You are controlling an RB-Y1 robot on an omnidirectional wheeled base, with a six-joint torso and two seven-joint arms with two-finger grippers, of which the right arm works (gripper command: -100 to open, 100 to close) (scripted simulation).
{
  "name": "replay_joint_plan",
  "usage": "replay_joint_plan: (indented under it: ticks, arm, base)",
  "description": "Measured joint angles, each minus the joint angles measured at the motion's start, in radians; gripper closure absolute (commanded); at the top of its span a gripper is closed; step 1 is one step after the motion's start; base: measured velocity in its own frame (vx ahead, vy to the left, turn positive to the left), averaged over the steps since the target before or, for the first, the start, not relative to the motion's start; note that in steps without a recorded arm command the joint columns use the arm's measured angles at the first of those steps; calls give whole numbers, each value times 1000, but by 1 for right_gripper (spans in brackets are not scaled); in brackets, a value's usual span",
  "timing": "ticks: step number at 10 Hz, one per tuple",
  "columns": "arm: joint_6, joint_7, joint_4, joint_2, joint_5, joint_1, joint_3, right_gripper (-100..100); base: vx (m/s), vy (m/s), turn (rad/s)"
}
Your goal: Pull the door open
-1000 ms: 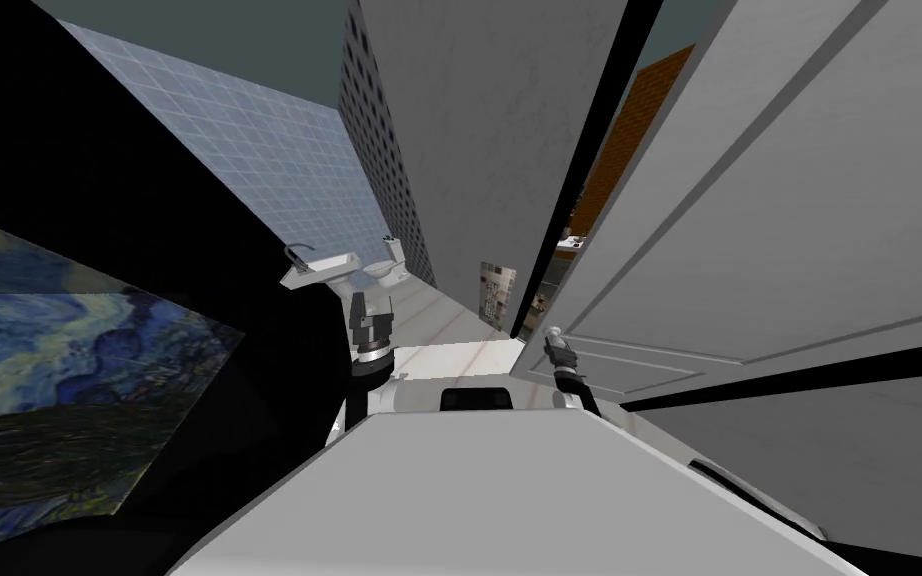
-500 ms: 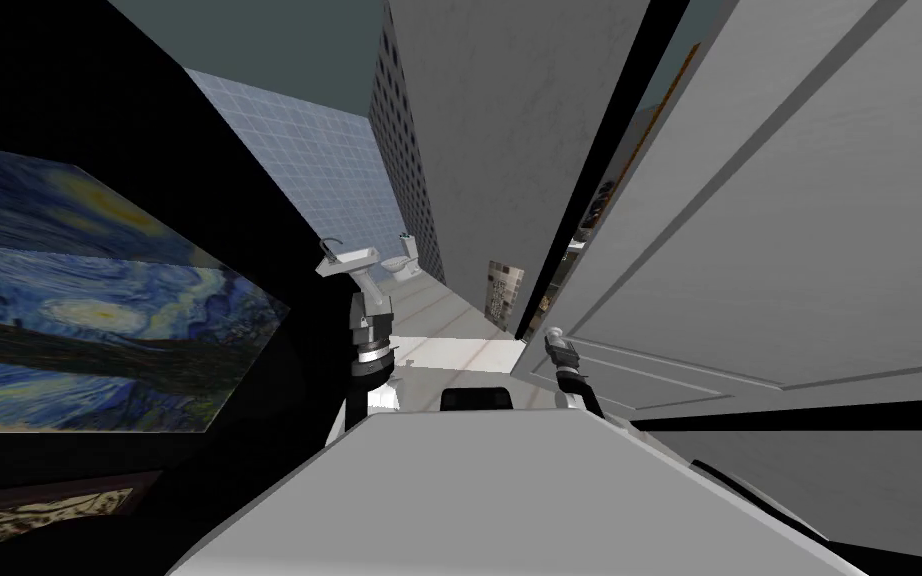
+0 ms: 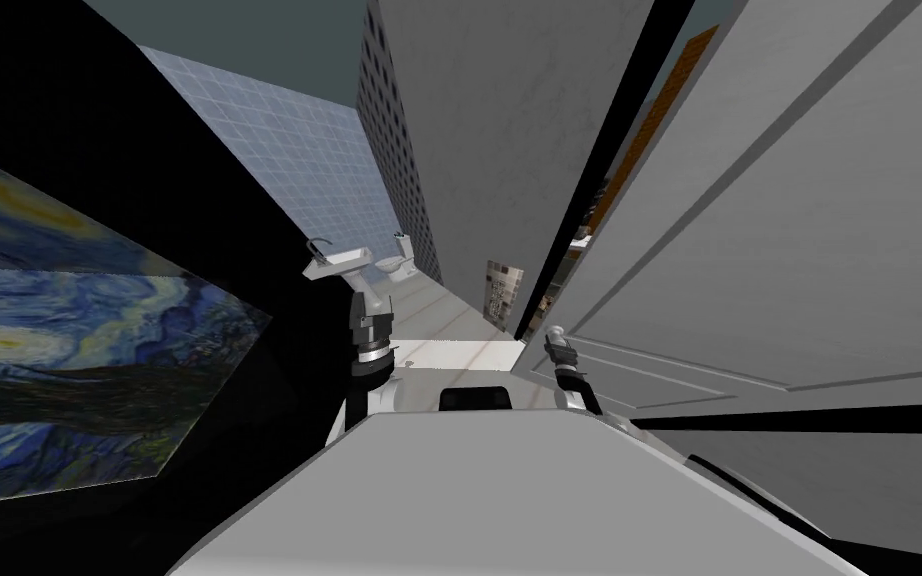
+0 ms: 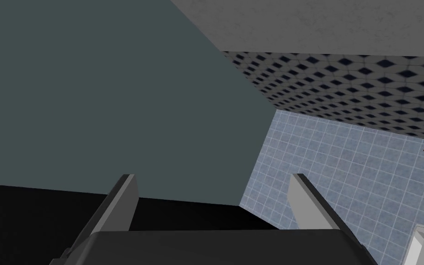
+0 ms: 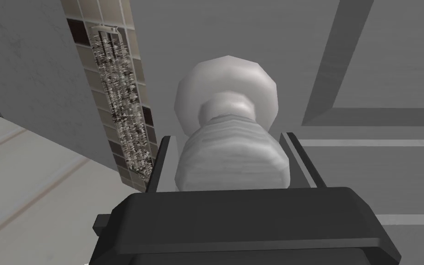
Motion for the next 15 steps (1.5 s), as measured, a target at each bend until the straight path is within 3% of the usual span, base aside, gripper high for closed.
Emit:
replay_joint_plan:
  ticks: [6,15]
  arm:
    - [13,-1,-13,3,1,6,16,100]
    - [44,-5,-66,-32,-14,41,35,100]
  base:
    - [-221,-57,197]
    - [-134,-75,263]
